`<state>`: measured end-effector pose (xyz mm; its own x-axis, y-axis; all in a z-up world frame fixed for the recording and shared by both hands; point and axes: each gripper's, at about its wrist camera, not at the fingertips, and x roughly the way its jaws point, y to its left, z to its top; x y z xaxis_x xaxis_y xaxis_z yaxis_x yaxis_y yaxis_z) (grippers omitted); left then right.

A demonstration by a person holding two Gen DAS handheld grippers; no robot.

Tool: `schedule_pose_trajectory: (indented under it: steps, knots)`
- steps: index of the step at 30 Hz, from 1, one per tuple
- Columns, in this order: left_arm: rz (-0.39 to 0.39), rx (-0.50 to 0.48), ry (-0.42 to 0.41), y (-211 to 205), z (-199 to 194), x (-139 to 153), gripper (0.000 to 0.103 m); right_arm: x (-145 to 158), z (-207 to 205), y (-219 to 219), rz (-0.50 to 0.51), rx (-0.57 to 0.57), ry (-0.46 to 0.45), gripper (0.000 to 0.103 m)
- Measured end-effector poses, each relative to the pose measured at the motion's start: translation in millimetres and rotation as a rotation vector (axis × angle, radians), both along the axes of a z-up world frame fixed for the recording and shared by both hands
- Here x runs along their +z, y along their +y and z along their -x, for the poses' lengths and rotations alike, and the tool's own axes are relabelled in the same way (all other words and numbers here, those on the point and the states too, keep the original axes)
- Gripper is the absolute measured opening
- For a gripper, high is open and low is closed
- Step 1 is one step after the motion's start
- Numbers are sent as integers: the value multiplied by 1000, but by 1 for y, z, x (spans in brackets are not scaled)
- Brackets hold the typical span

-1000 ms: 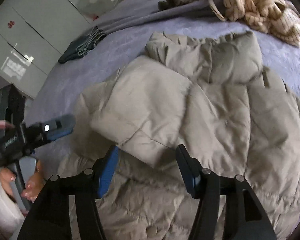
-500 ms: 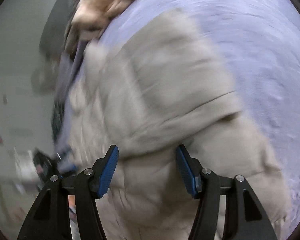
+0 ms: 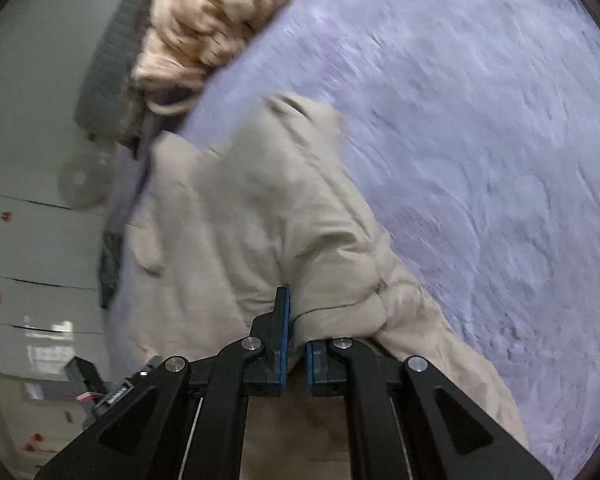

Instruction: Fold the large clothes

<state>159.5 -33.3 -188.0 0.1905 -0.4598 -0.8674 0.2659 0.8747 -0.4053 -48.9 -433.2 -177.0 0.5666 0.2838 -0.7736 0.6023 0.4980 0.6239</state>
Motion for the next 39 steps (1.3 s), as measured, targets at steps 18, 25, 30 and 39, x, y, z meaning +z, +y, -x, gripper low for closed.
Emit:
schedule_pose_trajectory:
  steps: [18,25,30,39]
  knots:
    - [-102,-15,-194,-20,-12,54,26,42,-4,-51,133,-26,-66,69]
    - [-174,4,-161,-47,-29,17,26,-2,-66,-76,-117,-52,-108,20]
    - [-198,-23,-167,-54,-34,1,26,-12,-73,-79,77,-2,22,13]
    - [-252,-52,-206,-61,-25,6,26,-28,-61,-76,200,23,61,22]
